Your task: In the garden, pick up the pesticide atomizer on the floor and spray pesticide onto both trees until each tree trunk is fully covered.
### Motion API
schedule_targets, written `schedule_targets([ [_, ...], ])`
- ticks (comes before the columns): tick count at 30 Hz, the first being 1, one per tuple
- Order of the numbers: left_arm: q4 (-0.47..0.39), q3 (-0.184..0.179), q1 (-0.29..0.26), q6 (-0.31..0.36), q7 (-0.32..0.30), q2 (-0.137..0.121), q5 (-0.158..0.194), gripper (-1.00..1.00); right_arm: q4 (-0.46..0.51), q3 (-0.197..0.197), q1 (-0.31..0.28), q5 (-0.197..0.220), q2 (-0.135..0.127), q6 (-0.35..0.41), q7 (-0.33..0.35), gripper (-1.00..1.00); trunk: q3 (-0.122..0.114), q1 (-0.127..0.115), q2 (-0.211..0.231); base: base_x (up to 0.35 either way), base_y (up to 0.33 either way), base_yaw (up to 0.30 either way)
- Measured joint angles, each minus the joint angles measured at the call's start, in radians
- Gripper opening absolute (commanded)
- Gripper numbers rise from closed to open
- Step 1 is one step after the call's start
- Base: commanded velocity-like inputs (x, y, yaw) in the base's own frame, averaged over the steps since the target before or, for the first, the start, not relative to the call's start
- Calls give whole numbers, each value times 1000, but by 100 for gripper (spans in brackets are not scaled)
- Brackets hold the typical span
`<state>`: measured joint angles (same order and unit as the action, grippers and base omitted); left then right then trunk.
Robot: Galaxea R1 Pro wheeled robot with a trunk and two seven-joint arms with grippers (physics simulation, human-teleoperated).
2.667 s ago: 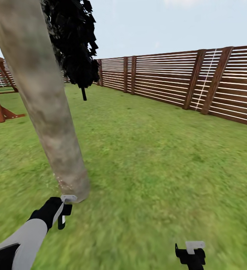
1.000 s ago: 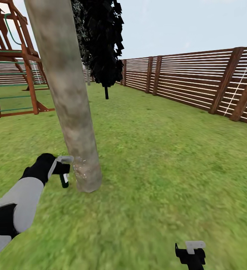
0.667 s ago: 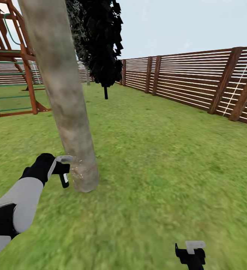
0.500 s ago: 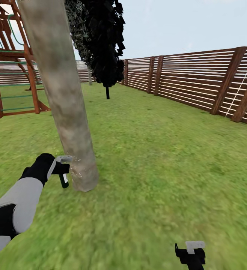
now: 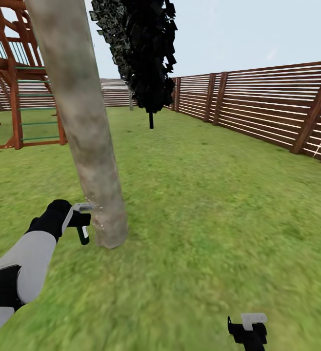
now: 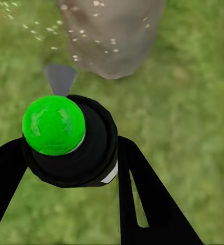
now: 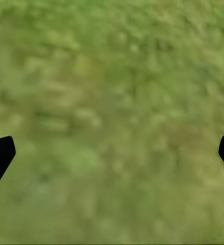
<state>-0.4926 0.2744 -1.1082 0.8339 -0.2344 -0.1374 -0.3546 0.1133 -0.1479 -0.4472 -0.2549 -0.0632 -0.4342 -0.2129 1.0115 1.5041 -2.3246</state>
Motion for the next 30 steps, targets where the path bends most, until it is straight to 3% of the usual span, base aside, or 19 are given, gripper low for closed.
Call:
schedule_targets([
  [12,0,0,0,0,0,-1,-1,-100,0,-1,0,0,0,0,1,100,0,0,0,6,-276,8],
  [17,0,-1,3,0,0,-2,-3,-100,0,-1,0,0,0,0,0,100,0,0,0,0,-277,236],
  [21,0,-4,13,-2,6,-17,-7,-100,0,-1,0,0,0,0,0,100,0,0,0,18,-277,259],
  [24,0,-6,18,-4,8,-9,-1,-100,0,-1,0,0,0,0,0,100,0,0,0,105,-277,65],
  [27,0,-46,18,-4,9,0,1,-100,0,-1,0,0,0,0,1,100,0,0,0,121,-277,7],
  [30,3,-55,18,-8,8,-4,-4,-100,0,-1,0,0,0,0,0,100,0,0,0,126,-277,1],
])
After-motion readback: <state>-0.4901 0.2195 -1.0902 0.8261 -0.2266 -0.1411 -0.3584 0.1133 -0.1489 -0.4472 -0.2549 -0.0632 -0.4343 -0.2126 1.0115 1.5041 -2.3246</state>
